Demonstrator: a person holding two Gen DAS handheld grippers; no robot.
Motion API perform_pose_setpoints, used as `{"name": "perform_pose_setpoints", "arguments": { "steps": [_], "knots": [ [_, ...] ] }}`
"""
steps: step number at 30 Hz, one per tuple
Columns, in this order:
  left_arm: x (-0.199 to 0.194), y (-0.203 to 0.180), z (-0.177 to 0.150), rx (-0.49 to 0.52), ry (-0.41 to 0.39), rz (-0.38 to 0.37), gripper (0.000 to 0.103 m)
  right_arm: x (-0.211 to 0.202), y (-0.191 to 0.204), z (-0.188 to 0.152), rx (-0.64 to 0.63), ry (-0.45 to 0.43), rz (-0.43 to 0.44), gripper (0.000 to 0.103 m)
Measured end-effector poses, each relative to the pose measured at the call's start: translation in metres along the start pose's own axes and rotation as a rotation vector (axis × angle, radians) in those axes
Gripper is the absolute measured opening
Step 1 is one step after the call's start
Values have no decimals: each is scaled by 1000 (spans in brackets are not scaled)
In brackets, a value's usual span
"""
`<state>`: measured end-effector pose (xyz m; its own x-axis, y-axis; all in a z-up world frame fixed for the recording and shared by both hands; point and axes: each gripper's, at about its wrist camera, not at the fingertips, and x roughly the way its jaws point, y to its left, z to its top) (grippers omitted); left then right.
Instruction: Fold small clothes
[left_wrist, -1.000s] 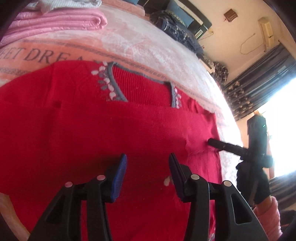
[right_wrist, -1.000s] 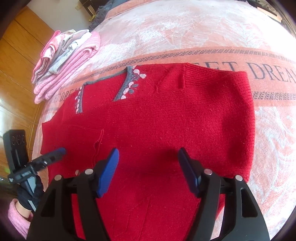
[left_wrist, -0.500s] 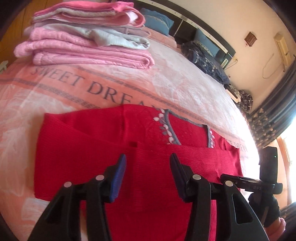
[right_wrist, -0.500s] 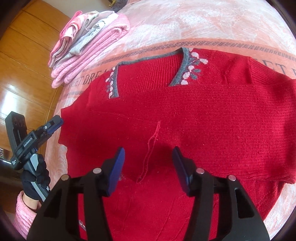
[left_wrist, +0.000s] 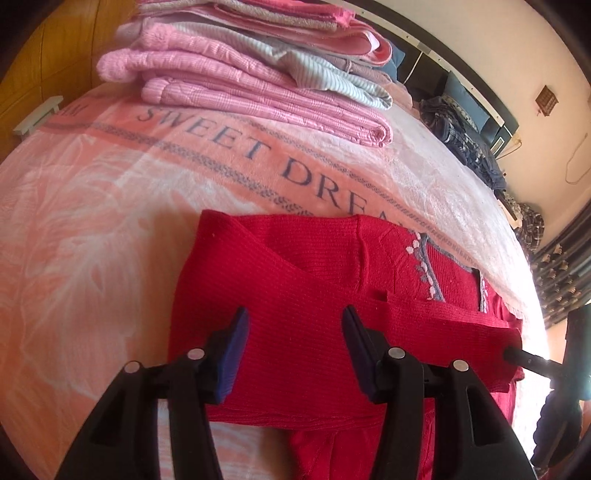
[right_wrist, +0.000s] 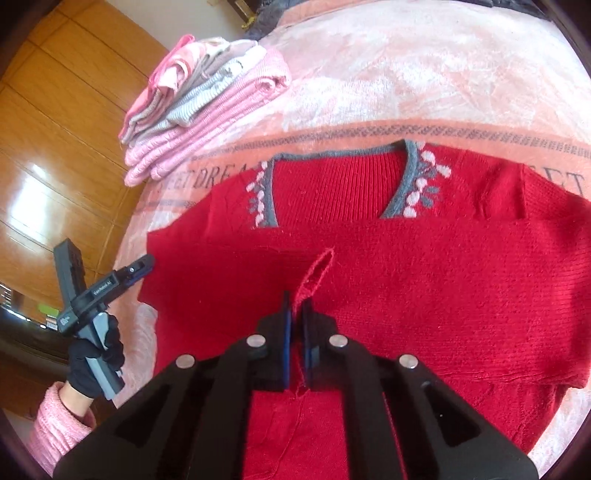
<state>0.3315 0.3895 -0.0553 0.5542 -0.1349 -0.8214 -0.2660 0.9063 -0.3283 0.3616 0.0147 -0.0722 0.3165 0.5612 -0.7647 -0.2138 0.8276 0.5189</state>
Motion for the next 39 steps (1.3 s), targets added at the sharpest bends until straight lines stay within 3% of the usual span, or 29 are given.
{"name": "perform_pose_setpoints", "arguments": {
  "steps": [5,9,13,17,22,26,29,33,39],
  "knots": [
    [-5,-14,1,39,-36,21,54,-55,-27,13,33,-115,-18,3],
    [6,-31,-5,77,-5,14,54,-85,-68,10,104,-159,-63,3],
    [21,-47,-14,127,36,54,54,-92,-110,0,195,-150,-100,3],
    [35,-55,-22,174,65,91,54,-75,-127,-11,212,-84,-164,3],
    [41,-63,-28,223,72,126,58,-49,-130,-22,182,17,-285,13],
    [20,-68,-20,193,17,48,58,-67,-120,-19,157,-54,-266,13],
    [5,-85,-14,226,-14,-1,60,-82,-101,-10,112,-107,-197,13],
    [12,-101,-23,253,26,-32,64,-73,-91,-12,107,-68,-153,14],
    [35,-92,-38,262,93,17,64,-49,-105,-29,109,18,-247,14]
  ]
}}
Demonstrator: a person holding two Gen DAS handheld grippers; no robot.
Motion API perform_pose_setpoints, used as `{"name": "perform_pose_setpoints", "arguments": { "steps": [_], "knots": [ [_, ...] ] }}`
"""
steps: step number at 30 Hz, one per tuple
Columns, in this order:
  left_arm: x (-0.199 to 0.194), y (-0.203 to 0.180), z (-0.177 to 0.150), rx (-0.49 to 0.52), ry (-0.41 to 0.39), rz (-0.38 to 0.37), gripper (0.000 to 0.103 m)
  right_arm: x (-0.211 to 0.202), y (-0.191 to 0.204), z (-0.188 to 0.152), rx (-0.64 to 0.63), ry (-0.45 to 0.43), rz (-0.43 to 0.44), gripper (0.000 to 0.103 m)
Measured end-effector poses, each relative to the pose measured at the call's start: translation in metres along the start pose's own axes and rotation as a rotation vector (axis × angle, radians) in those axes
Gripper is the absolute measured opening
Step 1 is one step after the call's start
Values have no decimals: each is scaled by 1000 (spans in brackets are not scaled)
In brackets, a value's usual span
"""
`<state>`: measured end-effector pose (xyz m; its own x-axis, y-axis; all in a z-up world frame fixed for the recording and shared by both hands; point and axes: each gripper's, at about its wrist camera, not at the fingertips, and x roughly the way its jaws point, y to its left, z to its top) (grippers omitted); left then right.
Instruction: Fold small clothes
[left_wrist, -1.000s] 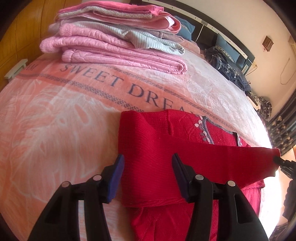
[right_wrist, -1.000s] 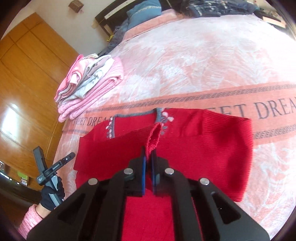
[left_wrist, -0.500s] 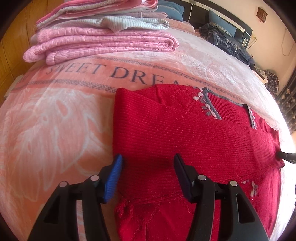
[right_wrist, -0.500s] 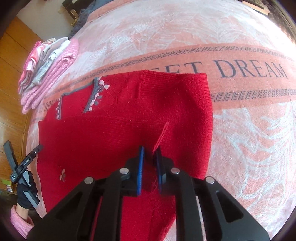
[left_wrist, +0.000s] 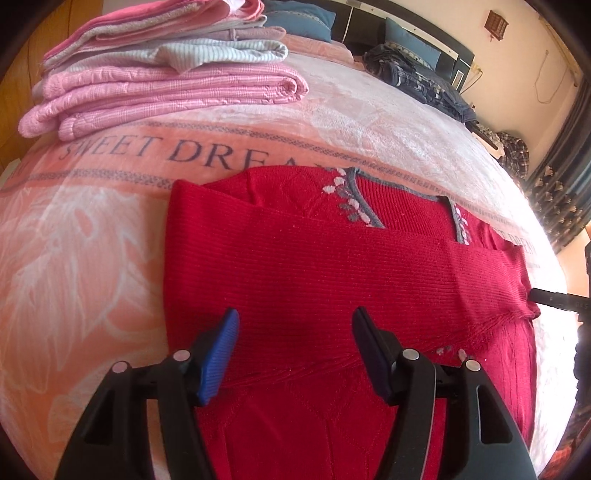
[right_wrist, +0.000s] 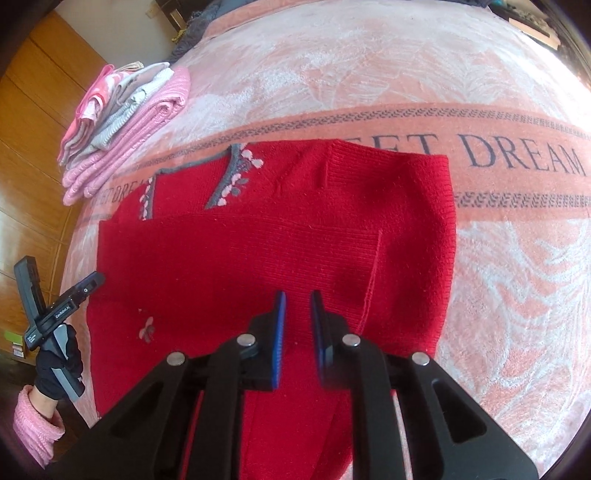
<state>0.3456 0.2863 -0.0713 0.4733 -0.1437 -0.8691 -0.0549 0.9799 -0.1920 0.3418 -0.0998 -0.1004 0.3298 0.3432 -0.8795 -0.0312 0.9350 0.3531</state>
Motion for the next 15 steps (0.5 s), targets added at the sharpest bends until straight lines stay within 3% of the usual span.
{"name": "perform_pose_setpoints", "arguments": {
  "steps": [3,8,12,15],
  "knots": [
    [10,9,-3,-18,26,-8,64,15,-14,-5,26,35,-28,13],
    [12,2,-6,33,19,8,71,20,-21,-10,43,13,8,13],
    [-5,-1,-7,24,38,8,71,-7,-16,-16,70,-29,61,21],
    [-39,3,-9,14,32,2,71,-36,-2,-32,14,-20,42,30]
  ]
}}
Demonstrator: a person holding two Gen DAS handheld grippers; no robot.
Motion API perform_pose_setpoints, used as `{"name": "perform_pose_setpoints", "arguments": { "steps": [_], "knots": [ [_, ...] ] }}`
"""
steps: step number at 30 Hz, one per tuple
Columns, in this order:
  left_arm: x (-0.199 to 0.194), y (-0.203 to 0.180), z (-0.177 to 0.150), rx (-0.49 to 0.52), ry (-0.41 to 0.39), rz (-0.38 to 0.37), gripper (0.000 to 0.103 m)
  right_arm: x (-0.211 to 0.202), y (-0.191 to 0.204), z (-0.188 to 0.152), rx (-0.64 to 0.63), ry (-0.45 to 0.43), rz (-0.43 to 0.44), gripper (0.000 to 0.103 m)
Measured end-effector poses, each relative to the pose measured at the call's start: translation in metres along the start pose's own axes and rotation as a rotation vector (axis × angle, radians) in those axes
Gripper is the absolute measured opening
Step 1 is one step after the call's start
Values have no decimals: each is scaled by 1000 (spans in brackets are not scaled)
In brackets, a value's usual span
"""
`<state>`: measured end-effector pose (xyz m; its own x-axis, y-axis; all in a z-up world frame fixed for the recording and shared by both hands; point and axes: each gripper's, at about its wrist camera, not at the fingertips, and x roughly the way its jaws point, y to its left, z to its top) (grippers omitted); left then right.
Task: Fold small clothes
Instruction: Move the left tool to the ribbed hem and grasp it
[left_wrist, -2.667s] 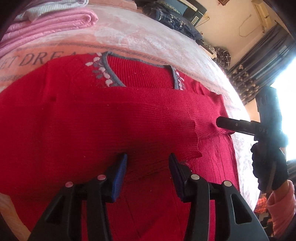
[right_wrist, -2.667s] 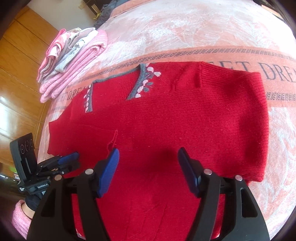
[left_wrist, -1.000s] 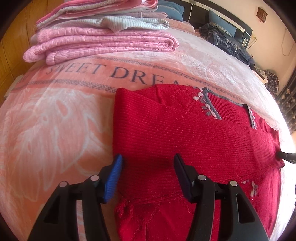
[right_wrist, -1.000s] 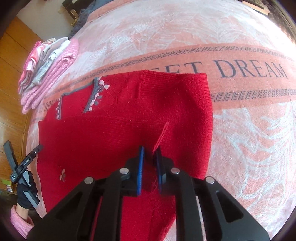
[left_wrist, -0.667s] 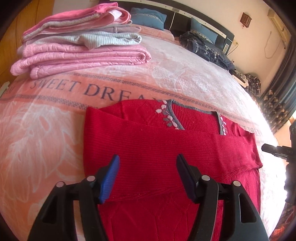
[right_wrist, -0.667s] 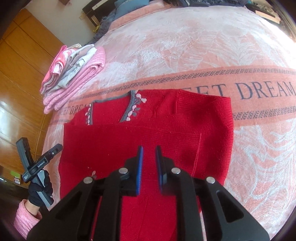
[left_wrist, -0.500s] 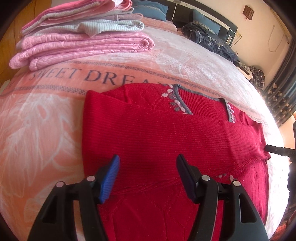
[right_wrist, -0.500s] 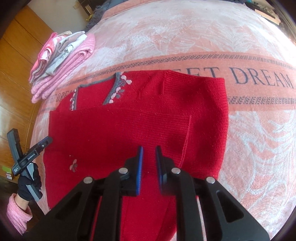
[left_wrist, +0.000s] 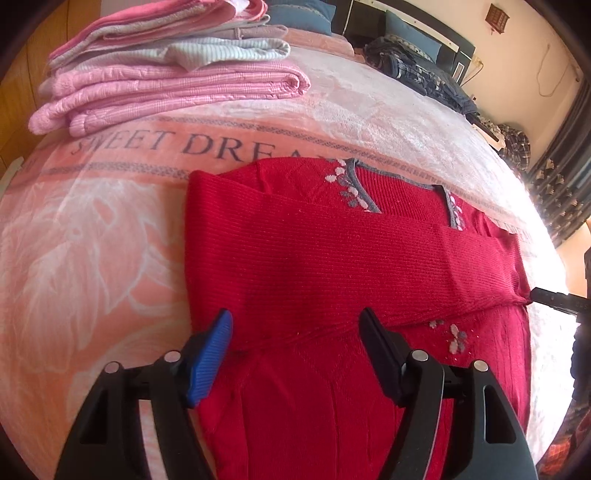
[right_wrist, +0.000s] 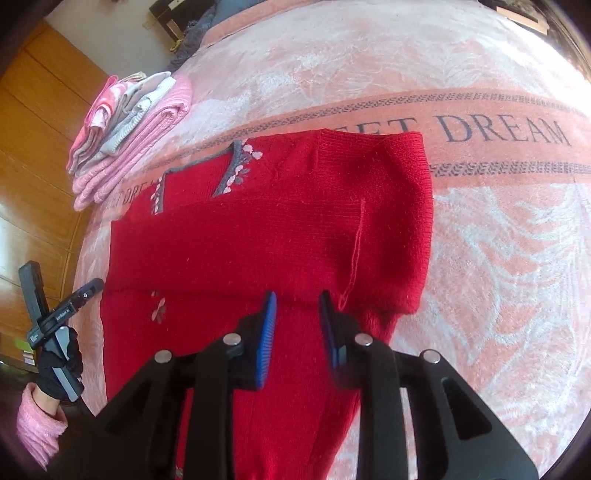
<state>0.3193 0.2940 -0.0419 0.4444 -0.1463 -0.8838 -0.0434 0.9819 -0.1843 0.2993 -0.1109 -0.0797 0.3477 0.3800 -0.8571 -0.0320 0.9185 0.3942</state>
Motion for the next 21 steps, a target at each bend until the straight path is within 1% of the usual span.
{"name": "perform_pose_setpoints", "arguments": {
  "steps": [2,4,6,9,12,14,16,18,21],
  "knots": [
    [-24,3,-10,11,14,10,71,-18,8,-20,-18,16,15,32],
    [-44,5,-27,32,60,30,71,-30,14,-43,-17,53,24,32],
    [-62,7,-51,35,100,27,71,-44,20,-70,-19,75,50,33],
    [-83,14,-90,19,180,10,71,-64,31,-111,-47,115,38,37],
    [-98,19,-133,-6,268,12,71,-81,36,-150,-46,139,51,39],
    [-104,22,-157,-27,309,-20,71,-89,39,-174,-47,154,57,40],
    [-109,21,-178,-34,326,-36,71,-94,42,-196,-66,171,38,41],
    [-112,20,-196,-42,342,-55,71,-95,40,-216,-72,188,19,44],
    [-111,23,-216,-84,365,-84,71,-90,32,-241,-46,225,7,45]
  ]
}}
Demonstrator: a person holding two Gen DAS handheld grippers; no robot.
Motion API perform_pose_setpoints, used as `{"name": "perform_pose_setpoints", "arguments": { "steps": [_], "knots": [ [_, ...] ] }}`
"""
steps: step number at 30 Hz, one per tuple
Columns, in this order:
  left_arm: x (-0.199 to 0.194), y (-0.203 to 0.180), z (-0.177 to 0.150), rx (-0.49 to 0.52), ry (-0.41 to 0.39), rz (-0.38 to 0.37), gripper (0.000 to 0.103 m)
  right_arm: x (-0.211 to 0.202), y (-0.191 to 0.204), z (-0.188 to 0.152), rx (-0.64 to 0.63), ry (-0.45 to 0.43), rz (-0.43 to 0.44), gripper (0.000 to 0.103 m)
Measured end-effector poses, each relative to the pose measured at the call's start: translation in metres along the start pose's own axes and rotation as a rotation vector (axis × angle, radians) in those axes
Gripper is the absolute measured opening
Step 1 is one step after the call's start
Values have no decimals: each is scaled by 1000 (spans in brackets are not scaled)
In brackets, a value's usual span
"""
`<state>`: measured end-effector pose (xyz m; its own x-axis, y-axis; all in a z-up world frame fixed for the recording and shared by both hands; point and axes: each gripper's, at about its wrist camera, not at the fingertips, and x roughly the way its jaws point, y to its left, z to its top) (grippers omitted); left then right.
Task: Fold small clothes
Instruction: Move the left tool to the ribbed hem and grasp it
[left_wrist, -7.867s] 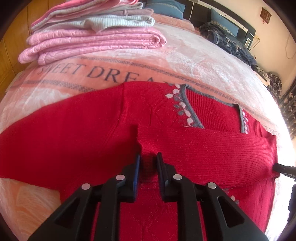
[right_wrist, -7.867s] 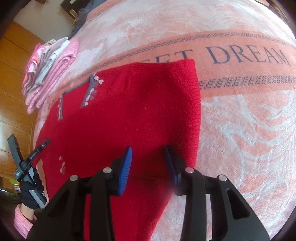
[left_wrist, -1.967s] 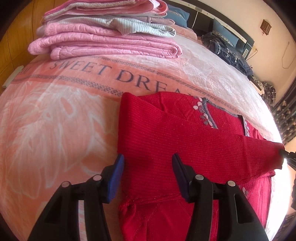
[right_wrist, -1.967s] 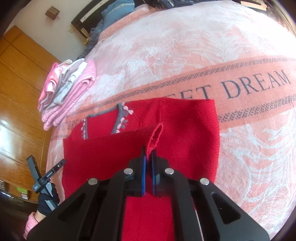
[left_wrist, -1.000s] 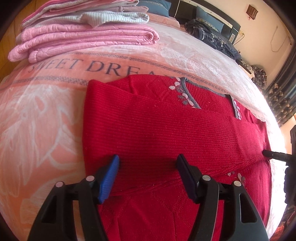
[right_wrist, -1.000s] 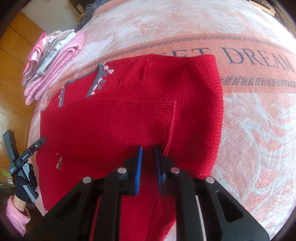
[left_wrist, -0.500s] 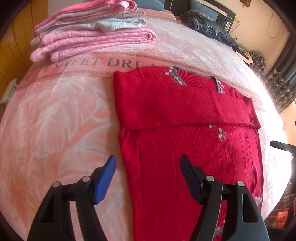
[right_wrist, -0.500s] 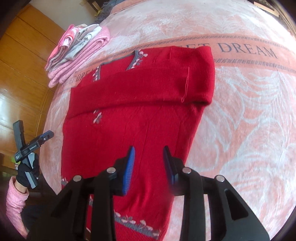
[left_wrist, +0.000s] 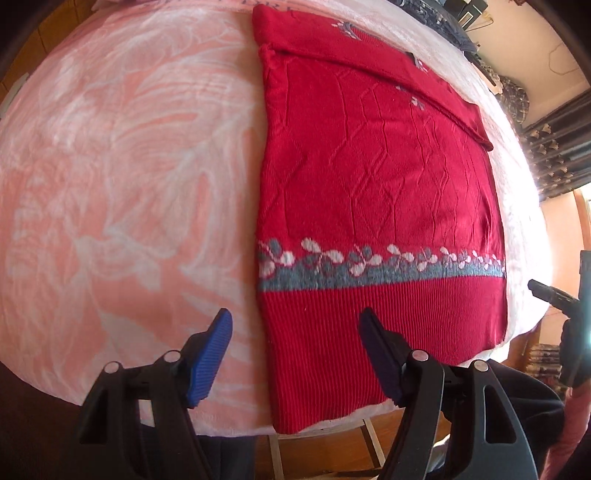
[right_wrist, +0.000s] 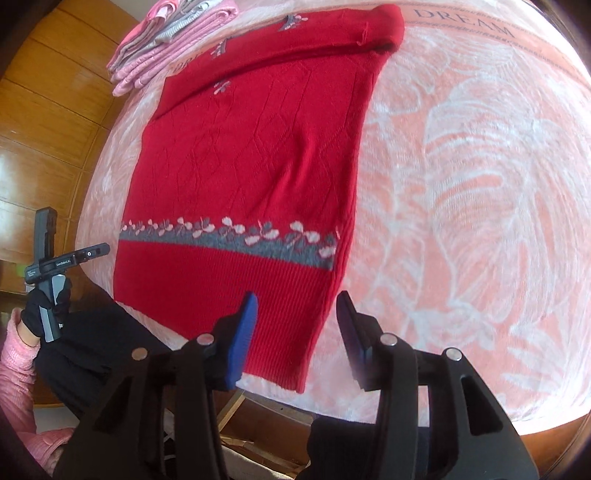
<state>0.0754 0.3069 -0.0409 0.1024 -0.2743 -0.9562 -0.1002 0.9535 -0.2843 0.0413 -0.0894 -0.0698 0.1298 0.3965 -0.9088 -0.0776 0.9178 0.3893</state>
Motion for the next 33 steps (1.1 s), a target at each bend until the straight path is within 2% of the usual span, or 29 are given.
{"name": "perform_pose_setpoints", "arguments": {
  "steps": [5,9,16,25,29,31,32,33],
  "knots": [
    [13,-3,-25,-38,54,-53,71,12,-11,-19,60,34,8,45],
    [20,-8,-38,-27,70,-54,71,20,-14,-24,85,52,4,47],
    [24,-9,-43,-13,68,-42,72,39,-10,-29,64,104,-34,47],
    [24,-4,-45,-34,64,-101,72,48,-5,-29,31,129,-48,49],
    [23,-4,-45,-34,70,-110,57,51,1,-32,13,140,-33,48],
    [25,-4,-45,-37,72,-105,49,53,3,-33,-1,143,-32,43],
    [25,-3,-45,-40,72,-99,42,53,2,-34,-8,143,-27,34],
    [25,-1,-45,-47,72,-97,39,54,3,-35,-13,143,-21,18]
  ]
}}
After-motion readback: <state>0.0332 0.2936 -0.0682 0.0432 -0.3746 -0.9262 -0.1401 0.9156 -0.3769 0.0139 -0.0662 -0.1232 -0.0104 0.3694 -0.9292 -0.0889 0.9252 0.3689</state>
